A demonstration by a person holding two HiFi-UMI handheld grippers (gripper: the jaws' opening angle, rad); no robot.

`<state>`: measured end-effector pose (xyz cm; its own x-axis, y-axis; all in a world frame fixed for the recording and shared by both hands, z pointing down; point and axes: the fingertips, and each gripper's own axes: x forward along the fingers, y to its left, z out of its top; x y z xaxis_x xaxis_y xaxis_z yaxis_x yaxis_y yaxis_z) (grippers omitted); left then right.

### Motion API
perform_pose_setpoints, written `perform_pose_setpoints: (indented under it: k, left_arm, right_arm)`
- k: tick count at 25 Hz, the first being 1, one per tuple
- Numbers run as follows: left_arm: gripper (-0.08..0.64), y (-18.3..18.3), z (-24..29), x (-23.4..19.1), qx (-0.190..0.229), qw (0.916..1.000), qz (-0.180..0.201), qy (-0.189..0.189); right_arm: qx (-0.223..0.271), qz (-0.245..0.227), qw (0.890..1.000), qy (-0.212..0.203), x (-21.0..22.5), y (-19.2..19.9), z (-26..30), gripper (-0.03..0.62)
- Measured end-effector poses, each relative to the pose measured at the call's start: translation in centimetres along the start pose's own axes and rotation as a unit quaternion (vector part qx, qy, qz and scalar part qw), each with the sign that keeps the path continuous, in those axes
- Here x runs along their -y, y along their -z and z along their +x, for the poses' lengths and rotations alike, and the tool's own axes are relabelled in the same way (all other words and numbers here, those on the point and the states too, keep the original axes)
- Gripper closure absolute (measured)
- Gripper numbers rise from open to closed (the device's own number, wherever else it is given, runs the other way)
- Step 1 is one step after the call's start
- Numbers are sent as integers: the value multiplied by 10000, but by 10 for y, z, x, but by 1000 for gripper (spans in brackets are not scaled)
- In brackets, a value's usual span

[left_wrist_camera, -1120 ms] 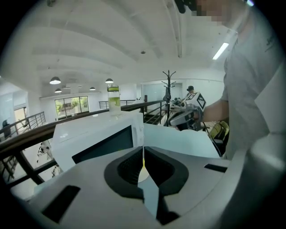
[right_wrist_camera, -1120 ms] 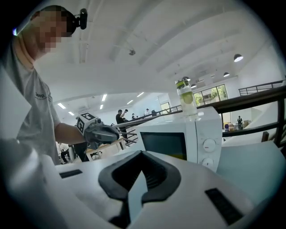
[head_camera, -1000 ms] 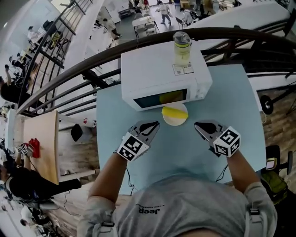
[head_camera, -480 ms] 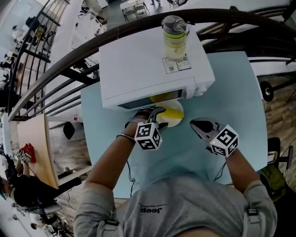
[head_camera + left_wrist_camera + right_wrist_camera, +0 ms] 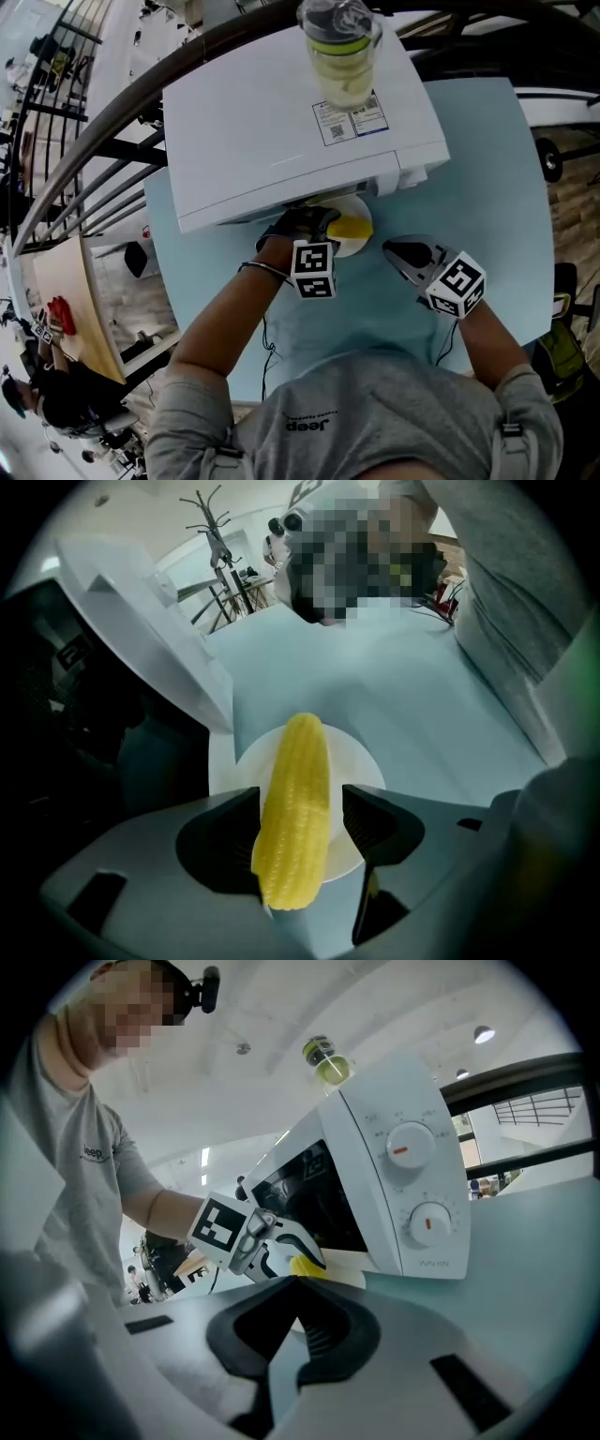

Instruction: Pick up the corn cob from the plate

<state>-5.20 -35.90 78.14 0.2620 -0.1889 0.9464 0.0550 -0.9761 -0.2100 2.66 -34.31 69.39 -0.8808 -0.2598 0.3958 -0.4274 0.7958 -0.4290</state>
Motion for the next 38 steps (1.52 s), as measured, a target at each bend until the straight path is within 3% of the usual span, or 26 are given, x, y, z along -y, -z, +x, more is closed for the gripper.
perform_pose_setpoints:
  k: [6, 11, 21, 29, 34, 38]
  left_arm:
    - [282, 0, 12, -4, -77, 9993, -329, -147]
    - [284, 1, 17, -6, -85, 9979, -643, 57]
    - [293, 3, 18, -6, 15, 9973, -730, -101]
    - [295, -4, 2, -10, 353, 9937, -1025, -270]
    - [295, -32, -42, -19, 972, 9839, -1462, -339]
    - [295, -49, -94, -32, 1526, 9669, -1985, -483]
  right_arm:
    - [-5, 200, 9998, -71, -1, 9, 4, 586]
    - [-6, 310, 9995, -109, -1, 15, 9, 586]
    - [32, 409, 9991, -133, -6, 18, 14, 586]
    - [295, 394, 9984, 278, 8, -6, 5, 586]
    - [539, 171, 9972, 484, 10, -41, -7, 586]
    - [842, -46, 9944, 636, 0, -83, -24, 586]
